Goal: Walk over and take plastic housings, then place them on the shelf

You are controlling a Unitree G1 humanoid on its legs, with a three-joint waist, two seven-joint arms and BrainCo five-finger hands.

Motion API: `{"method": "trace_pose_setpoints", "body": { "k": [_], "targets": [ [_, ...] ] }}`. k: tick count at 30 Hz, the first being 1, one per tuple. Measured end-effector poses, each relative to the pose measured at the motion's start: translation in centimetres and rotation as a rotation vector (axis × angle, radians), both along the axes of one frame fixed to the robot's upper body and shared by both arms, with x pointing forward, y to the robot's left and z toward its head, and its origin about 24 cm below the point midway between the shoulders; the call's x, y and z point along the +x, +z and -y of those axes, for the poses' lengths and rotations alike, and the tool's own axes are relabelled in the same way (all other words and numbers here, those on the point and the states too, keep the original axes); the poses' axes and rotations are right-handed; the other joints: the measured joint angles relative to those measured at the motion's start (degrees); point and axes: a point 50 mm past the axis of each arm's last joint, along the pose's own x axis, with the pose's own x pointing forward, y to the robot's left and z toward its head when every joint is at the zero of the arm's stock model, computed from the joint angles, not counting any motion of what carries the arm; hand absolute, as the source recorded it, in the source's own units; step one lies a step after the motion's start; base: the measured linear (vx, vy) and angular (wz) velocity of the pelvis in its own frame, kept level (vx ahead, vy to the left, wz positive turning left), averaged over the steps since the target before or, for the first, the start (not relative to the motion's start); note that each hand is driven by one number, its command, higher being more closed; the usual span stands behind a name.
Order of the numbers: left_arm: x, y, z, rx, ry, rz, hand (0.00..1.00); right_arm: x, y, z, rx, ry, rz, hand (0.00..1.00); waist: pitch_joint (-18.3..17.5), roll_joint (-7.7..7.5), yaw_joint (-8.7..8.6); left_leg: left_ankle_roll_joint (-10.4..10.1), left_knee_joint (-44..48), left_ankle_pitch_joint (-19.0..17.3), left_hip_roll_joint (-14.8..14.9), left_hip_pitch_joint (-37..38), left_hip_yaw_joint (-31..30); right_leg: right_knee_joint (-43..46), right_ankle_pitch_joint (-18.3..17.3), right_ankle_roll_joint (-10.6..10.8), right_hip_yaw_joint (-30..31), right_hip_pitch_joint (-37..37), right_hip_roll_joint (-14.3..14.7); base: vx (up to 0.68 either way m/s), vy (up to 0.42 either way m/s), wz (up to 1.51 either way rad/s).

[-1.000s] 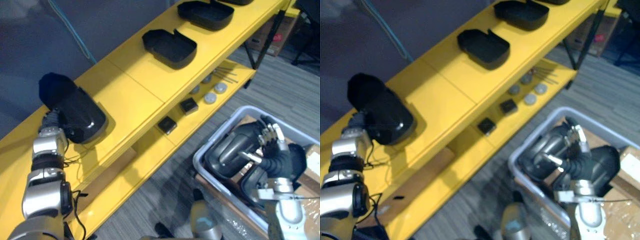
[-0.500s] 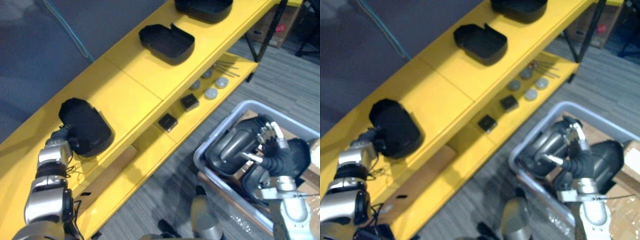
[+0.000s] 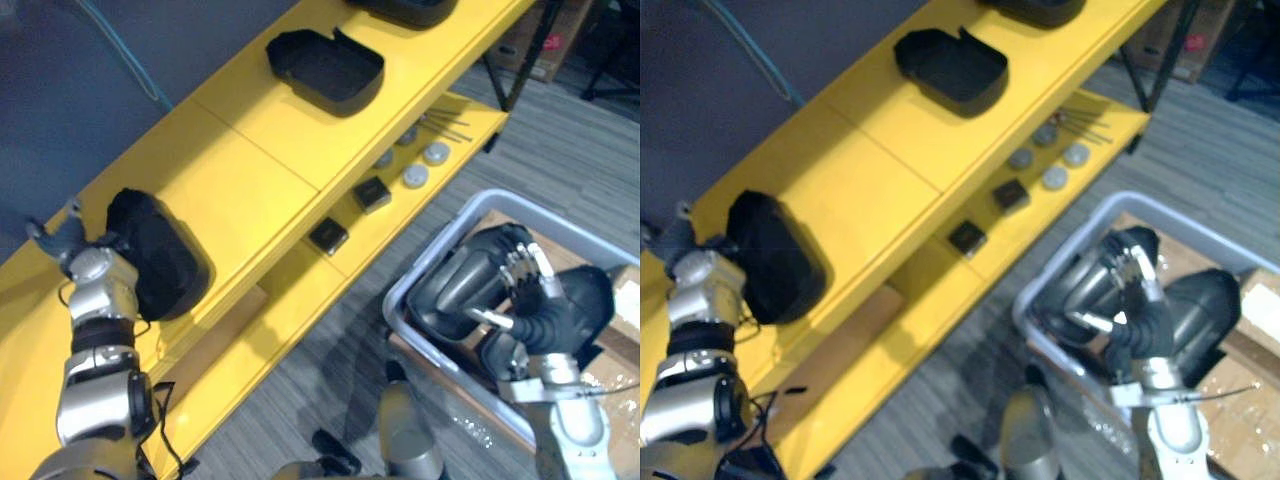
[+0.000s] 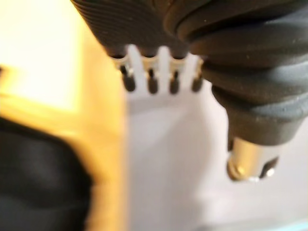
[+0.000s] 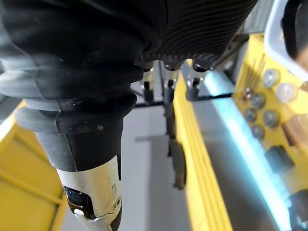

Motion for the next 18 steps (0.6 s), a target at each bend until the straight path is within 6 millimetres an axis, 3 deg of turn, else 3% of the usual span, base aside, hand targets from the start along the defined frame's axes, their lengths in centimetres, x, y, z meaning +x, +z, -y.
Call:
{"method": "trace_pose_setpoints", "body": {
  "k": [6,13,16,18],
  "targets": [
    [-0.6,6.2,-0.4,0.195,0.083,0.148,0.0,-0.2,-0.1,-0.2,0.029,-0.014,0.021,0.0,-0.32,0.43,-0.06,-0.16,-1.4,0.33,-0.37,1.81,-1.85,-1.51,0.04,0.31,-1.39,2.83,-0.29,0.01,0.007,0.11],
    [-1.0,9.9,0.2,0.567,0.16,0.064,0.0,0.3,-0.8,0.3,0.036,-0.07,0.003,0.0,-3.24,1.64,0.76,-0.06,-3.69,1.04,-0.3,3.44,-3.77,-7.05,1.87,1.01,-4.17,7.53,0.21,0.02,0.008,0.16],
    [-1.3,11.6,0.3,0.611,0.194,0.106,0.0,0.2,-1.1,0.8,0.062,-0.135,0.018,0.0,-5.68,1.75,1.58,0.09,-4.79,1.41,-0.31,3.83,-4.98,-9.62,2.81,1.13,-5.37,9.29,0.35,0.07,0.027,0.14],
    [-1.4,12.8,1.5,0.666,0.175,0.172,0.0,0.3,-0.7,0.7,0.087,-0.158,0.069,0.0,-6.65,1.52,2.18,0.23,-4.97,1.51,-0.27,4.11,-6.81,-11.79,3.43,1.34,-7.37,11.66,0.25,0.03,0.018,0.4]
  ]
}}
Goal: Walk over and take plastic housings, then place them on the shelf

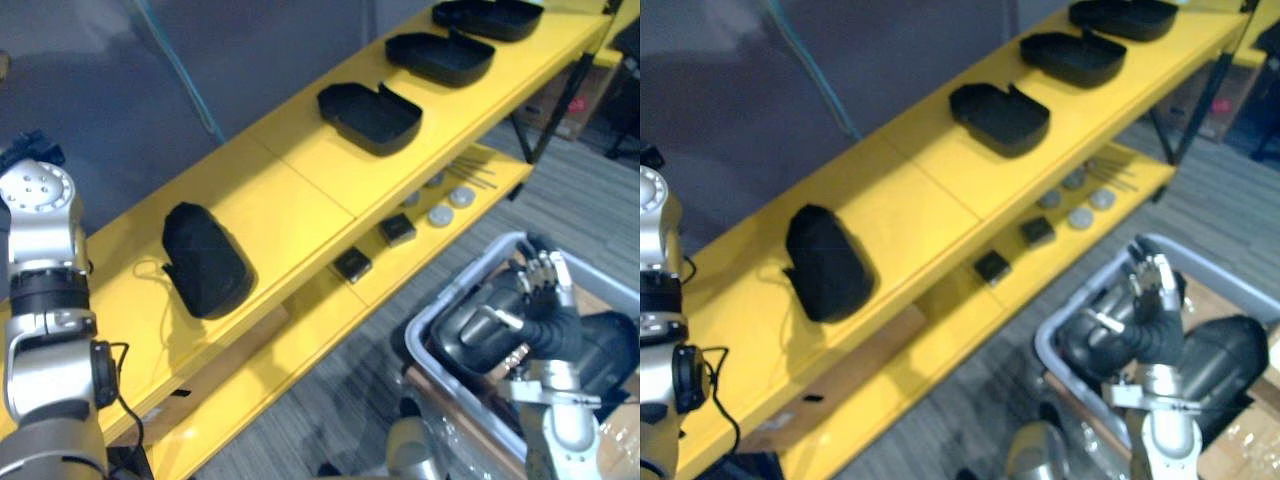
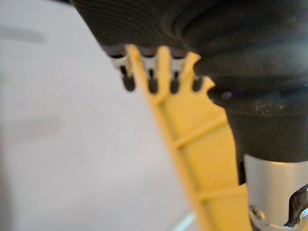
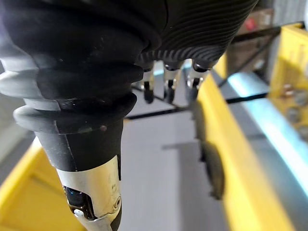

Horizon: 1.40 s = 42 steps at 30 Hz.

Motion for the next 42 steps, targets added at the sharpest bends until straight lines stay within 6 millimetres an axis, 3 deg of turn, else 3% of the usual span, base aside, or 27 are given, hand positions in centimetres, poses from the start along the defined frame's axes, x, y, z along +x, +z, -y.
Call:
{"method": "trace_pose_setpoints", "body": {
  "k": [4,7,9,11,12,13,16,17,23,27,30,32,33,35,38,42],
  "targets": [
    [-2.0,0.4,1.8,0.115,-0.073,0.11,0.0,1.5,0.7,-1.4,0.101,0.088,0.076,0.0,-1.33,-0.53,2.26,0.01,-0.29,0.18,0.26,0.56,-2.31,-3.67,1.15,0.1,-2.78,3.5,0.13,0.01,0.029,0.32],
    [-5.3,-1.6,2.9,0.195,-0.154,0.157,0.0,2.4,0.0,-2.0,0.153,0.105,0.064,0.0,-3.23,-1.35,5.86,-0.16,-0.31,0.39,0.62,0.51,-5.1,-6.07,1.57,0.03,-5.96,6.29,0.24,0.04,0.012,0.49],
    [-7.7,-4.0,3.3,0.211,-0.165,0.14,0.0,2.7,0.2,-2.1,0.166,0.091,0.071,0.0,-4.09,-2.2,8.26,-0.2,-0.28,0.5,0.66,0.54,-7.67,-7.41,1.6,0.06,-8.42,8.33,0.22,0.05,0.008,0.63],
    [-10.9,-7.9,3.4,0.179,-0.179,0.067,0.0,3.1,0.4,-2.2,0.196,0.058,0.084,0.0,-5.45,-4.24,11.75,-0.31,0.09,0.58,0.64,0.43,-10.86,-9.3,1.71,0.15,-11.87,10.8,0.17,0.06,-0.007,0.68],
    [-11.6,-8.8,3.3,0.167,-0.174,0.042,0.0,3.2,0.4,-2.2,0.204,0.054,0.085,0.0,-5.71,-4.85,12.65,-0.31,0.2,0.58,0.63,0.42,-11.44,-9.69,1.71,0.15,-12.58,11.47,0.16,0.03,-0.017,0.69],
    [-13.2,-10.7,2.9,0.143,-0.158,-0.02,0.0,3.7,0.4,-2.3,0.218,0.052,0.077,0.0,-6.48,-6.31,14.88,-0.33,0.26,0.58,0.51,0.46,-12.73,-10.48,1.71,0.15,-14.16,12.73,0.09,0.02,-0.017,0.51],
    [-15.4,-12.8,2.3,0.123,-0.151,-0.125,0.0,5.0,0.2,-2.6,0.225,0.074,0.038,0.0,-7.35,-7.92,17.63,-0.35,0.23,0.55,0.02,0.47,-14.61,-11.07,1.7,0.16,-15.73,14.16,-0.22,-0.01,0.001,0.37],
    [-18.1,-15.1,4.1,0.032,-0.311,-0.147,0.0,5.8,0.2,-1.6,0.247,0.028,0.006,0.0,-5.52,-11.22,19.28,-0.45,-0.82,0.71,-0.63,0.31,-15.74,-11.08,1.74,0.31,-17.07,14.58,-1.1,-0.01,0.011,0.11],
    [-18.0,-15.4,4.3,0.016,-0.315,-0.143,0.0,5.8,-0.1,-1.6,0.251,0.026,-0.005,0.0,-5.26,-11.54,19.27,-0.45,-0.81,0.73,-0.66,0.29,-15.75,-10.93,1.74,0.31,-17.05,14.49,-1.15,0.0,0.0,0.0],
    [-17.4,-17.3,5.5,-0.099,-0.356,-0.144,0.0,5.6,-1.4,-1.9,0.32,0.02,-0.043,0.0,-3.95,-12.41,19.29,-0.27,-0.82,0.88,-0.94,-0.24,-16.07,-10.22,1.74,0.31,-17.25,14.01,-1.57,0.0,0.0,0.06],
    [-16.4,-20.8,6.0,-0.239,-0.355,-0.25,0.0,5.7,-1.7,-2.1,0.352,0.05,-0.044,0.0,-1.99,-12.58,19.3,0.01,-1.18,1.0,-1.55,-0.72,-17.3,-9.34,1.74,0.31,-17.6,13.64,-2.29,-0.03,0.028,0.13],
    [-16.0,-25.9,6.1,-0.389,-0.335,-0.449,0.0,6.3,-1.3,-3.0,0.345,0.103,-0.032,0.0,-1.12,-12.18,19.41,0.24,-1.23,0.92,-1.98,-0.86,-17.36,-8.87,1.75,0.33,-17.59,13.35,-2.77,-0.03,0.054,0.04],
    [-16.4,-29.4,6.3,-0.476,-0.309,-0.604,0.0,7.0,-1.2,-3.9,0.341,0.151,-0.037,0.0,-1.11,-12.2,19.42,0.34,-1.25,0.88,-2.13,-1.07,-17.4,-8.86,1.85,0.5,-17.59,13.2,-2.76,-0.01,0.031,0.03],
    [-18.0,-34.5,6.8,-0.621,-0.262,-0.811,0.0,8.8,-1.3,-5.6,0.338,0.241,-0.063,0.0,-1.23,-12.68,19.95,0.44,-1.25,0.78,-2.08,-1.3,-17.47,-8.85,2.02,0.72,-17.37,13.0,-2.8,0.01,0.024,0.04],
    [-20.4,-38.0,7.3,-0.73,-0.186,-0.952,0.0,11.0,-1.3,-7.8,0.31,0.332,-0.104,0.0,-1.38,-12.91,21.78,0.47,-1.18,1.07,-1.6,-1.35,-17.86,-7.8,2.03,0.69,-16.75,12.81,-2.75,0.05,0.019,0.12],
    [-22.9,-39.4,6.8,-0.793,-0.061,-0.99,0.0,12.8,-0.5,-10.2,0.251,0.417,-0.112,0.0,-1.52,-13.06,23.71,0.4,-0.88,1.31,-1.53,-0.77,-18.94,-7.55,2.05,0.66,-16.4,13.71,-2.73,0.08,0.013,0.21]
  ]
}}
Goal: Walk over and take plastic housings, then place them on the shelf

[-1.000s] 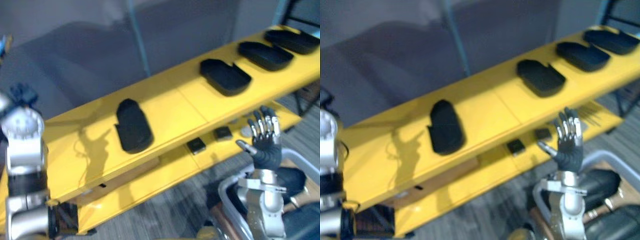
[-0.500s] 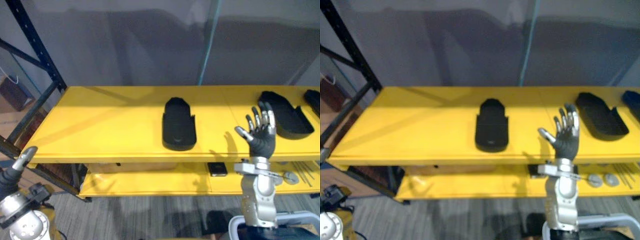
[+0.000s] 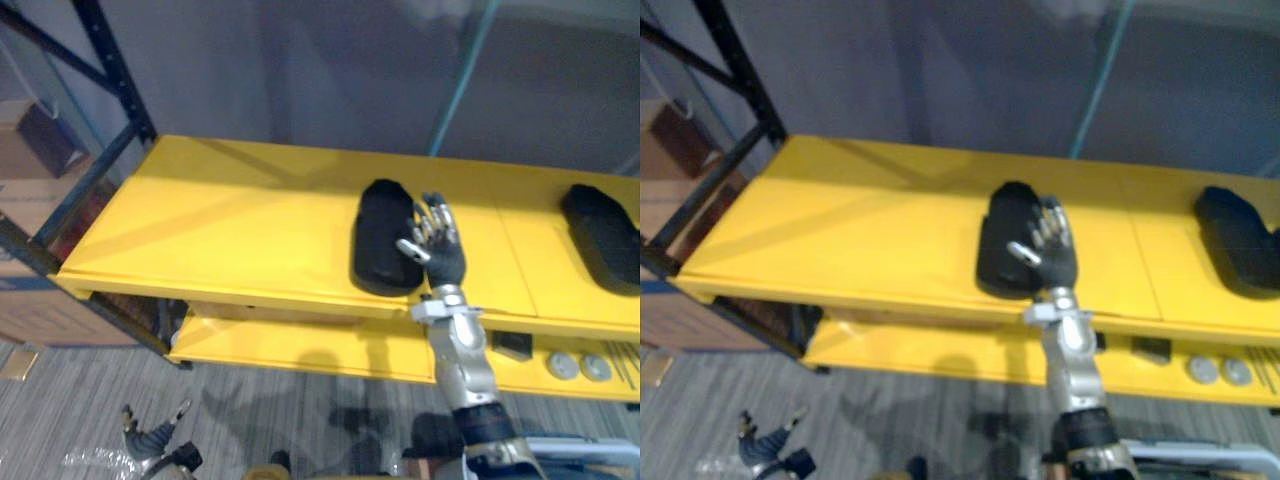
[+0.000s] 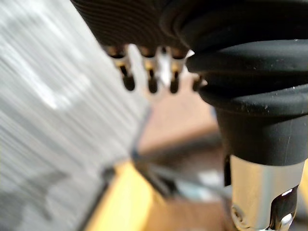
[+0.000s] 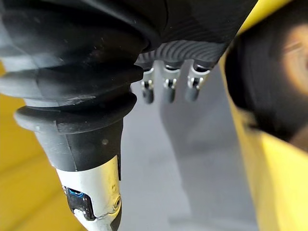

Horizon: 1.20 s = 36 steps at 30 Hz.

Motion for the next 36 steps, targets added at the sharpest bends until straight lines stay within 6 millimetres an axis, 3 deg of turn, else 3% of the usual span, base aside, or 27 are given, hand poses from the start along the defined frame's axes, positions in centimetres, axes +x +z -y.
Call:
{"method": "trace_pose_setpoints", "body": {
  "k": [7,12,16,21,25,31,36],
  "targets": [
    [-2.0,-1.7,0.5,-0.039,0.054,-0.087,0.0,1.2,2.5,-5.4,0.008,0.188,0.051,0.0,-0.81,-0.98,1.42,-0.1,-0.01,-0.12,-0.04,0.24,-0.29,0.08,0.07,-0.03,0.93,0.83,-0.08,-0.01,0.002,0.04],
    [-1.0,-2.2,1.6,-0.088,0.041,-0.076,0.0,2.0,0.7,-8.5,0.002,0.229,-0.092,0.0,-0.95,-0.7,2.48,-0.17,-0.04,-0.07,0.03,0.23,-2.48,0.08,0.14,-0.04,0.87,1.8,0.03,-0.04,-0.007,0.16],
    [-1.6,-2.6,1.8,-0.116,0.067,-0.088,0.0,2.5,0.9,-11.1,0.046,0.229,-0.161,0.0,-1.13,-0.17,3.02,-0.52,-0.03,0.18,0.31,-0.1,-3.41,0.2,0.13,-0.05,0.8,1.95,0.29,-0.03,-0.013,0.11],
    [-1.4,-2.6,1.8,-0.124,0.074,-0.08,0.0,3.3,0.8,-12.6,0.051,0.136,-0.25,0.0,-1.77,1.14,4.48,-0.76,0.04,0.78,1.0,-0.92,-5.18,0.19,0.19,-0.15,0.61,2.18,1.12,0.01,-0.024,0.2],
    [-1.3,-2.8,2.1,-0.147,0.088,-0.071,0.0,3.6,0.4,-12.6,0.01,0.028,-0.301,0.0,-1.77,1.73,5.92,-0.82,1.53,0.78,1.33,-1.95,-6.4,-0.02,0.17,-0.18,0.47,2.63,1.56,0.01,-0.021,0.21],
    [-1.6,-3.1,2.4,-0.174,0.084,-0.081,0.0,4.7,1.2,-12.0,-0.066,-0.127,-0.342,0.0,-0.8,3.34,5.95,-1.2,3.28,0.53,1.48,-3.94,-7.25,-0.85,-0.22,-0.76,0.73,2.53,1.82,-0.05,-0.015,0.05],
    [-1.9,-3.4,2.5,-0.199,0.101,-0.086,0.0,4.8,0.2,-11.7,-0.113,-0.19,-0.398,0.0,-0.19,4.37,5.86,-1.59,3.31,0.39,1.67,-4.41,-5.96,-2.04,-1.48,-1.57,0.95,2.16,1.98,-0.08,-0.043,-0.16]
  ]
}}
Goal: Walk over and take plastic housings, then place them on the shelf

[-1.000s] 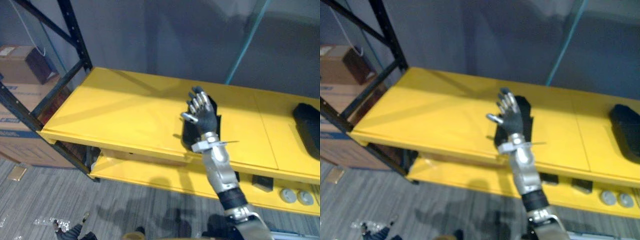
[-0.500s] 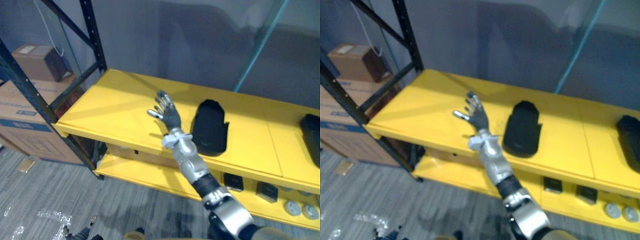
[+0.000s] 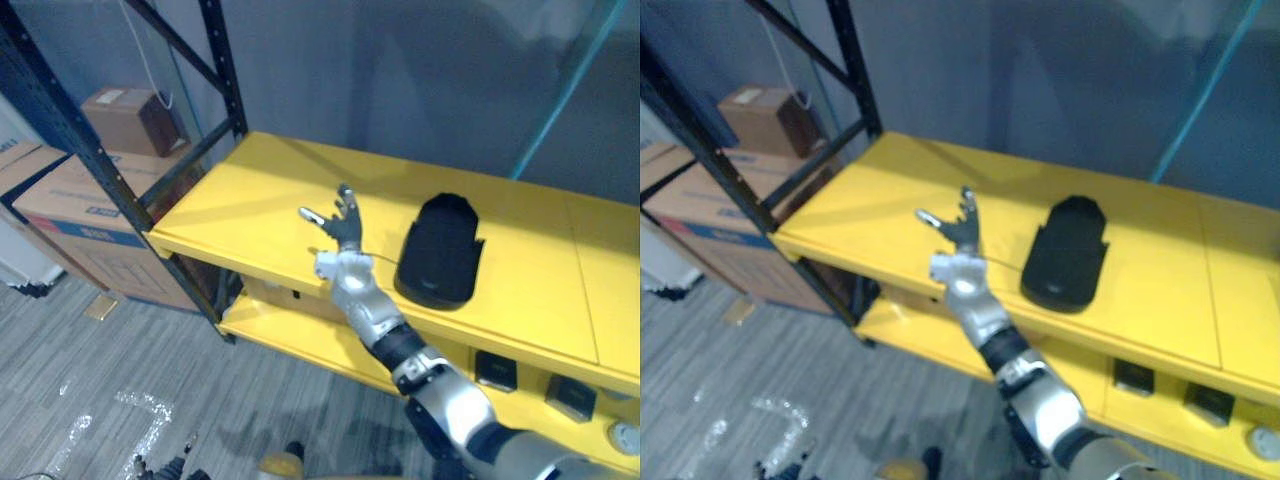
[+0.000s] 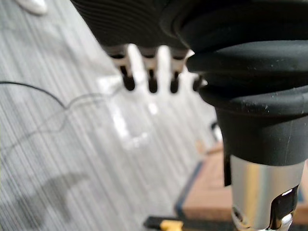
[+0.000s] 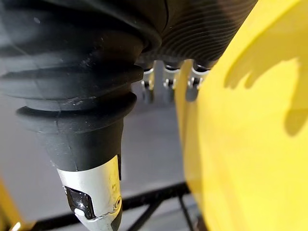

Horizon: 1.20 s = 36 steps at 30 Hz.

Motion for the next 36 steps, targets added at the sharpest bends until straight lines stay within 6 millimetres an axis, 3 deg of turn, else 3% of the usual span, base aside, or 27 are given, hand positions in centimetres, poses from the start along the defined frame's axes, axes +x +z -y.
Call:
{"method": "trace_pose_setpoints", "body": {
  "k": [6,13,19,23,26,28,36],
  "targets": [
    [-0.3,-0.3,0.3,-0.015,-0.009,-0.013,0.0,0.1,-0.9,0.8,-0.024,-0.073,-0.042,0.0,0.16,0.27,-0.22,-1.1,-0.1,0.76,1.1,-1.38,0.13,0.03,-0.75,0.16,-0.07,-1.25,1.06,-0.03,-0.058,0.0],
    [1.3,-0.3,1.4,-0.059,-0.061,0.034,0.0,0.6,-2.7,2.6,-0.03,-0.138,-0.157,0.0,1.37,1.64,-0.22,-1.23,-0.08,0.86,1.3,-1.48,0.2,0.35,-0.84,0.05,-0.08,-1.49,1.15,0.0,-0.005,0.0],
    [1.9,-0.4,2.3,-0.093,-0.118,0.044,0.0,1.9,-1.8,4.8,-0.029,-0.199,-0.154,0.0,3.53,2.12,-0.34,-1.16,0.0,1.15,1.3,-1.57,0.18,0.46,-0.84,0.06,-0.17,-1.58,1.11,0.0,0.0,0.0],
    [2.2,-0.5,2.9,-0.104,-0.153,0.045,0.0,2.2,-1.4,5.0,-0.04,-0.199,-0.143,0.0,4.12,2.43,-0.33,-1.15,0.71,1.14,1.3,-1.59,0.09,0.99,-0.92,0.13,-0.23,-1.56,1.01,0.02,0.001,0.02],
    [2.9,-0.4,3.4,-0.113,-0.18,0.059,0.0,3.1,0.1,6.0,-0.089,-0.236,-0.086,0.0,6.55,3.18,-0.36,-0.76,2.16,0.81,0.92,-2.51,-0.34,2.65,-2.07,0.84,-0.64,-2.05,0.19,-0.05,0.011,0.09],
    [3.5,-0.4,3.9,-0.123,-0.212,0.07,0.0,3.8,1.5,7.5,-0.098,-0.292,-0.038,0.0,8.15,4.03,-0.45,-0.72,2.8,0.85,0.48,-3.49,-1.56,3.93,-2.76,0.96,-1.82,-2.58,-0.35,-0.05,0.004,0.23],
    [3.3,-0.6,4.5,-0.17,-0.258,0.068,0.0,4.8,3.1,12.1,-0.107,-0.358,0.036,0.0,9.58,3.75,-0.22,-0.13,2.79,1.43,-0.55,-3.48,-1.69,6.34,-3.96,1.68,-2.51,-3.53,-1.97,0.0,0.016,0.07]
  ]
}}
